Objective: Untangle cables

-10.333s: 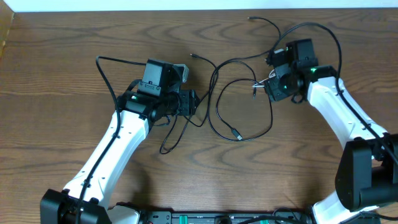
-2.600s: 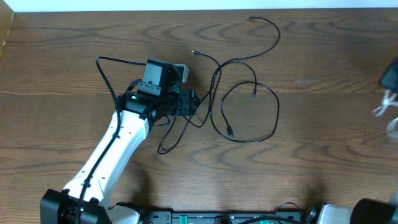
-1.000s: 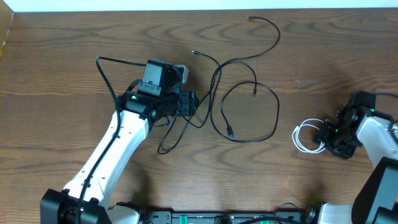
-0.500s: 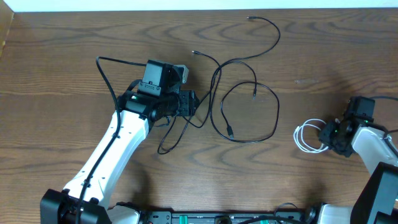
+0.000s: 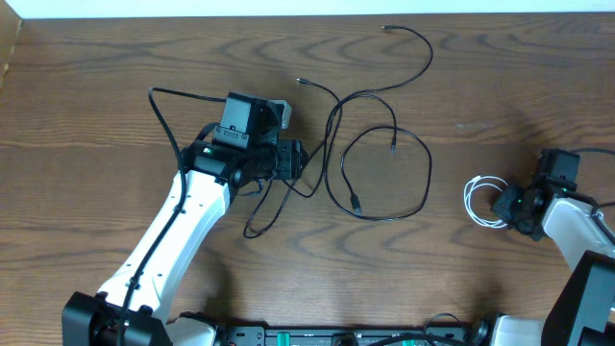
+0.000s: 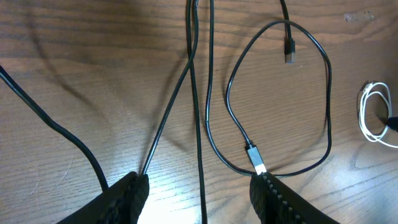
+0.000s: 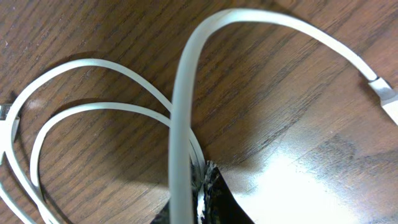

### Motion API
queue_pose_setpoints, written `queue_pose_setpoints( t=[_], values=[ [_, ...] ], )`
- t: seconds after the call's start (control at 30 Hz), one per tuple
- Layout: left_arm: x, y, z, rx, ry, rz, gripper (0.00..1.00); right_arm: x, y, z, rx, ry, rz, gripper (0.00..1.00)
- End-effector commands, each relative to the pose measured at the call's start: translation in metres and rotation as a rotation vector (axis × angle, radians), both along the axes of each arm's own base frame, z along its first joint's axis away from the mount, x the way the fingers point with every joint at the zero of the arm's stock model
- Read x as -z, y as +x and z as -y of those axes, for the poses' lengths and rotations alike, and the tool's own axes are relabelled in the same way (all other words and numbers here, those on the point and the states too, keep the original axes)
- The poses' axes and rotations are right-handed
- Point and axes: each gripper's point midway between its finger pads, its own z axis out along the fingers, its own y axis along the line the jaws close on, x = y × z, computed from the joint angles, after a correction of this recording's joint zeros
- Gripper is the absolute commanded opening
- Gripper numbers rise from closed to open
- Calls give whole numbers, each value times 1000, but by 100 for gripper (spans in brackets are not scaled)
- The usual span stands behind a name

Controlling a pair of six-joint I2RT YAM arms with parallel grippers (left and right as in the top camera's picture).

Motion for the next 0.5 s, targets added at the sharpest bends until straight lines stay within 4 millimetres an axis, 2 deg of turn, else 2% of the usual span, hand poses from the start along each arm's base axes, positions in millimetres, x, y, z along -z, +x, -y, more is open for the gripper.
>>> queue_pose_setpoints(
  t=[0.0,0.13,0.23,0.37,0.4,0.47],
  values=[
    [-3,3,1,11,8,12,58,17,-23,6,25,-50,-93,2],
    [-3,3,1,12,8,13,58,13,-16,10,27,-67,-65,1],
    [-3,3,1,12,8,13,58,-3,1,8,-27,-50,-13,1],
    [-3,3,1,12,8,13,58,-48,26,14,-39,-67,63,1],
    [-3,3,1,12,8,12,58,-69,35,20,-31,-95,89,1],
    [-3,3,1,11,8,12,58,-100,45,33,-10,-158,122,1]
  ],
)
